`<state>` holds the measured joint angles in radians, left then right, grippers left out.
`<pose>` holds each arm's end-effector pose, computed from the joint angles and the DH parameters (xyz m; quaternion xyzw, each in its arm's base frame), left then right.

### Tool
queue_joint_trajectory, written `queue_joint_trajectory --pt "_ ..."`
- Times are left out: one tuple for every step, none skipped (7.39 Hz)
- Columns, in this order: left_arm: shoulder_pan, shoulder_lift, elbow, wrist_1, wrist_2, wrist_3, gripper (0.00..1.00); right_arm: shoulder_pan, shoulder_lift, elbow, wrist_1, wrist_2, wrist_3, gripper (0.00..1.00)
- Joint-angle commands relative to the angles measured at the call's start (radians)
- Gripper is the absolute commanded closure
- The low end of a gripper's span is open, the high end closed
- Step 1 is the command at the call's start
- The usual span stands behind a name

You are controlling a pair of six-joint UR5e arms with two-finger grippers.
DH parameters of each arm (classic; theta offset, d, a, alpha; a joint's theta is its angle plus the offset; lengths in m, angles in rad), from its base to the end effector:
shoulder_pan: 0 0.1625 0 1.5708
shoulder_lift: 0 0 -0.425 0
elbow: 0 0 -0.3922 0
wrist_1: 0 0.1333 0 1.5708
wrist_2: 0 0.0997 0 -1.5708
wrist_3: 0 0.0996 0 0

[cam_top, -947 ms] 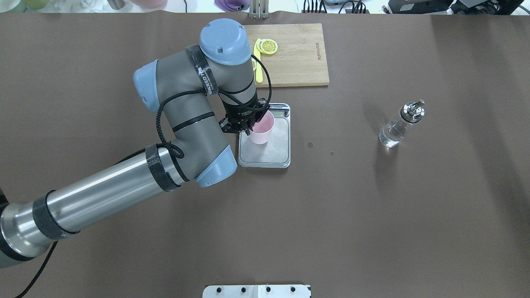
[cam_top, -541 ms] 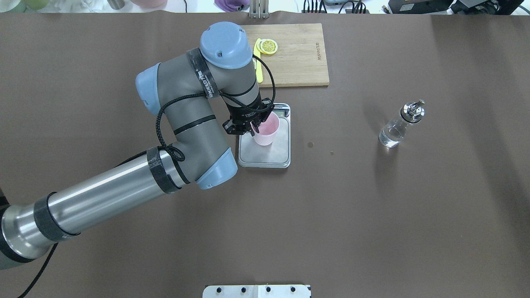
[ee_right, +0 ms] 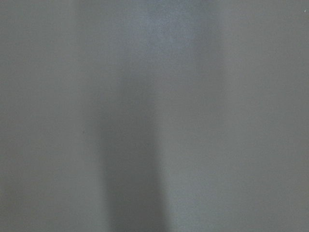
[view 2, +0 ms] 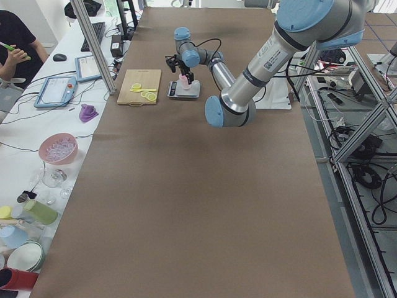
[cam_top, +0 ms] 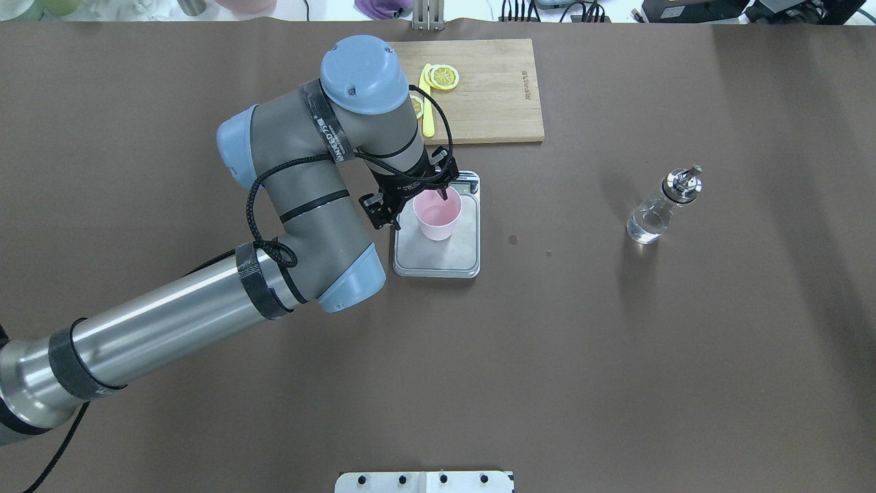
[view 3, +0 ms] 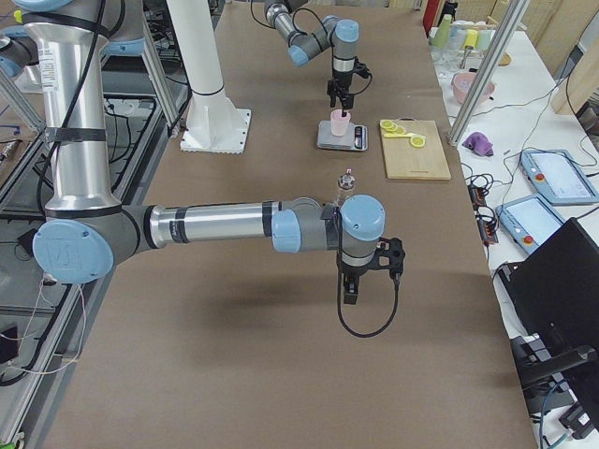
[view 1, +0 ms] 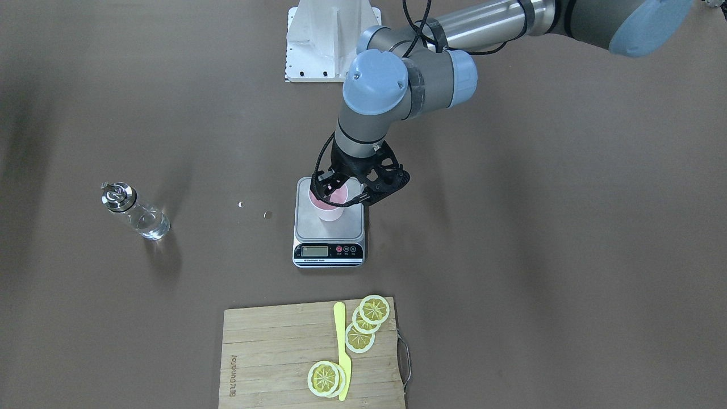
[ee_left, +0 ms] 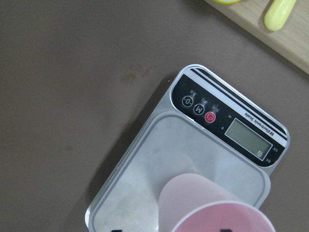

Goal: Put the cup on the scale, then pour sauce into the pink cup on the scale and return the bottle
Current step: 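Open the left gripper and lift it away from the cup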

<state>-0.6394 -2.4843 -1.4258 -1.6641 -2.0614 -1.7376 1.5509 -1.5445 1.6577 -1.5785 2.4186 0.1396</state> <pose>0.5503 -0.5169 0.1311 -0.1197 0.4456 -0.2524 0.8505 0.0485 -0.5080 0.5981 0.0152 -0.4133 0.0328 0.9099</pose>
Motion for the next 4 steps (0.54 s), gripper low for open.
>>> queue_joint_trajectory --pt "-0.031 0.103 -0.145 0.006 -0.002 0.003 0.02 0.000 0.003 0.002 0.002 0.000 -0.002 0.00" --pt "-0.049 0.192 -0.260 0.009 -0.008 0.030 0.02 0.000 0.004 0.014 0.000 0.000 -0.002 0.00" --pt "-0.078 0.221 -0.325 0.068 -0.011 0.071 0.02 -0.024 0.003 0.049 0.000 -0.004 0.003 0.00" --pt "-0.098 0.219 -0.373 0.158 -0.003 0.116 0.02 -0.066 0.003 0.092 0.002 -0.004 0.023 0.00"
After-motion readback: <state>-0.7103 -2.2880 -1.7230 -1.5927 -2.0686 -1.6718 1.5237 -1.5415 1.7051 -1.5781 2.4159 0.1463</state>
